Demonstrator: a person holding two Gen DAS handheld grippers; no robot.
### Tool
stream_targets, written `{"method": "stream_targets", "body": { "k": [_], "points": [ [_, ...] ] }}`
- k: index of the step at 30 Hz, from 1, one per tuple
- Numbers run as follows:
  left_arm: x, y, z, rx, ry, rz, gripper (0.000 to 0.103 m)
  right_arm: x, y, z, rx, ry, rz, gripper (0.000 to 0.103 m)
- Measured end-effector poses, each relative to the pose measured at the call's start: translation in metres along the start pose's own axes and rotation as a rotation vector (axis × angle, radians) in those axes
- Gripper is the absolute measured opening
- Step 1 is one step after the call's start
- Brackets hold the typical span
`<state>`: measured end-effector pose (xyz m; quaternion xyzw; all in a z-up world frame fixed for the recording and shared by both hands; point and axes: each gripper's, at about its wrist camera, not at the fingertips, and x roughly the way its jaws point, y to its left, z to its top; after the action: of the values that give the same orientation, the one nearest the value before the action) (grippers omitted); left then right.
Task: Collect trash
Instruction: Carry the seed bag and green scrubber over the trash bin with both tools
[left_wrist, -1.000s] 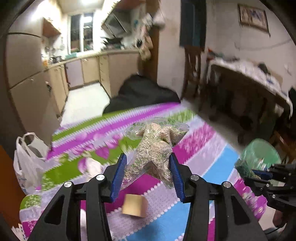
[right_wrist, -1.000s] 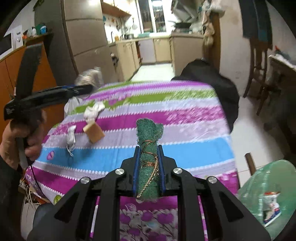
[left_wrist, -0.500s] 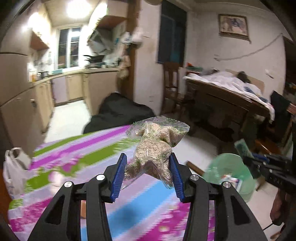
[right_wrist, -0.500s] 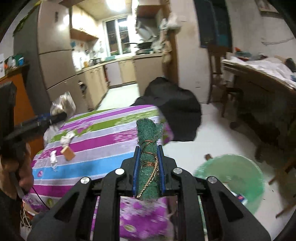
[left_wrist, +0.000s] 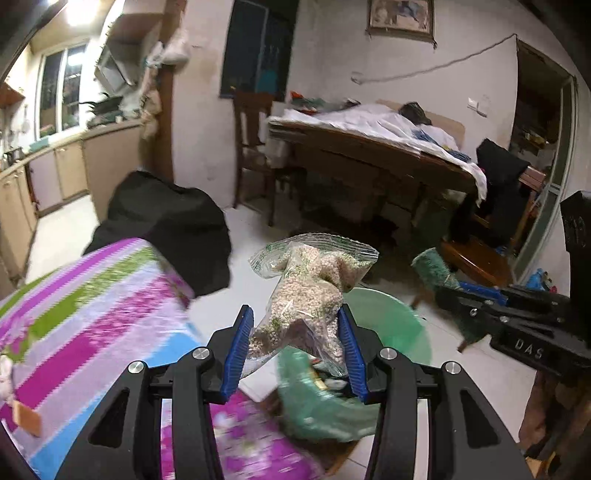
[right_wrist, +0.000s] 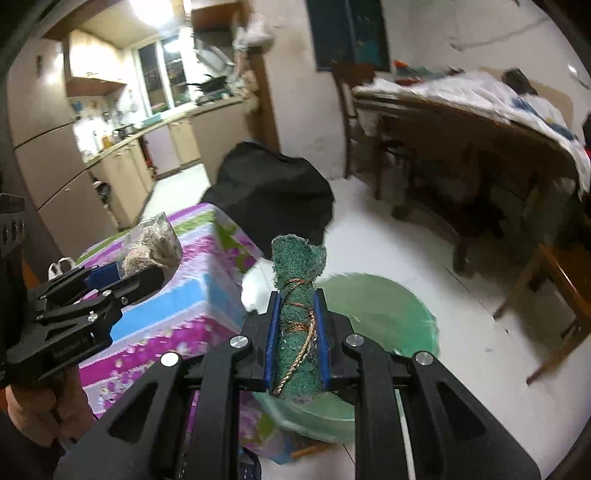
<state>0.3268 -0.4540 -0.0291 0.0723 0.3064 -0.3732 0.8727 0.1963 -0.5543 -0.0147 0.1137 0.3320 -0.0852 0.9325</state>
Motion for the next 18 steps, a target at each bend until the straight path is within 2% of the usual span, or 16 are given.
{"method": "stream_targets", "body": {
  "k": [4, 10, 18],
  "points": [
    [0.038, -0.037, 0.010, 0.014, 0.044, -0.016, 0.047, 0.015, -0.031, 0.003, 0.060, 0.057, -0.025, 0.016],
    [0.075, -0.049, 0.017, 0.011, 0.107, -0.007, 0.047, 0.030, -0.049, 0.009, 0.087, 0.100, -0.046, 0.016],
    [0.095, -0.048, 0.008, 0.025, 0.149, 0.006, 0.047, 0.040, -0.059, 0.007, 0.092, 0.123, -0.049, 0.016]
  ]
}}
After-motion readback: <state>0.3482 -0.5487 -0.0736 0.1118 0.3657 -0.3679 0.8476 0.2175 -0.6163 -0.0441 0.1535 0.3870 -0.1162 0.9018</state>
